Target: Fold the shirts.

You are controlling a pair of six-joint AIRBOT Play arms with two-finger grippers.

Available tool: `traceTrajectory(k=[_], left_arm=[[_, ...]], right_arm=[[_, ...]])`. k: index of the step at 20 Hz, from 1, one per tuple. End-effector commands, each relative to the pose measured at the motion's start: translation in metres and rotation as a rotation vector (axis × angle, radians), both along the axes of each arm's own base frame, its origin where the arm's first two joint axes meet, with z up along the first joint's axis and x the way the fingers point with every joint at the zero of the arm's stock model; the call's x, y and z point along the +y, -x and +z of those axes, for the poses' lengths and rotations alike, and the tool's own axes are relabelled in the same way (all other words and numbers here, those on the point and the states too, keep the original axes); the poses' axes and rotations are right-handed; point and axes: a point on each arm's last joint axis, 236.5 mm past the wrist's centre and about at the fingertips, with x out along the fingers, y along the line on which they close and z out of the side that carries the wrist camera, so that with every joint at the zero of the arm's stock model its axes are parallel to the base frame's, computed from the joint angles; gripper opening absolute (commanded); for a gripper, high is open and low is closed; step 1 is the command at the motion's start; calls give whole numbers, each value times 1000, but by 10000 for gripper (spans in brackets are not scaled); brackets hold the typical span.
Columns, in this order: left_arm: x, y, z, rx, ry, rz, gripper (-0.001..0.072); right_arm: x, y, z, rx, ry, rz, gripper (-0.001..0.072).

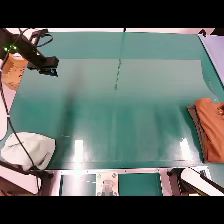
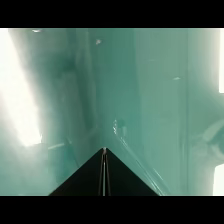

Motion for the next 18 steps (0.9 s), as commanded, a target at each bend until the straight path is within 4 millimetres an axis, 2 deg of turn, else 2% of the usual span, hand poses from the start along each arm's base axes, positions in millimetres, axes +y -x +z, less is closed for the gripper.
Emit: traceTrajectory(k=[1, 5, 7, 8, 10, 12, 18], left_arm=[[-34, 36, -4, 51, -2, -54, 18], [-74, 104, -33, 118, -5, -110, 18], [-81, 138, -52, 145, -6, -95, 18], [-81, 151, -59, 160, -9, -91, 19], [-75, 168, -65, 196, -19, -76, 19], [-75, 167, -65, 194, -20, -76, 20], [-77, 163, -65, 176, -10, -71, 20]], right_arm=[[94, -21, -34, 49, -29, 357, 17], [203, 19, -97, 161, -102, 640, 17], [239, 28, -110, 158, -123, 726, 17], [250, 26, -109, 139, -121, 756, 17], [270, 19, -103, 95, -125, 797, 17], [283, 16, -98, 68, -128, 833, 17], [288, 16, -98, 64, -123, 859, 18]])
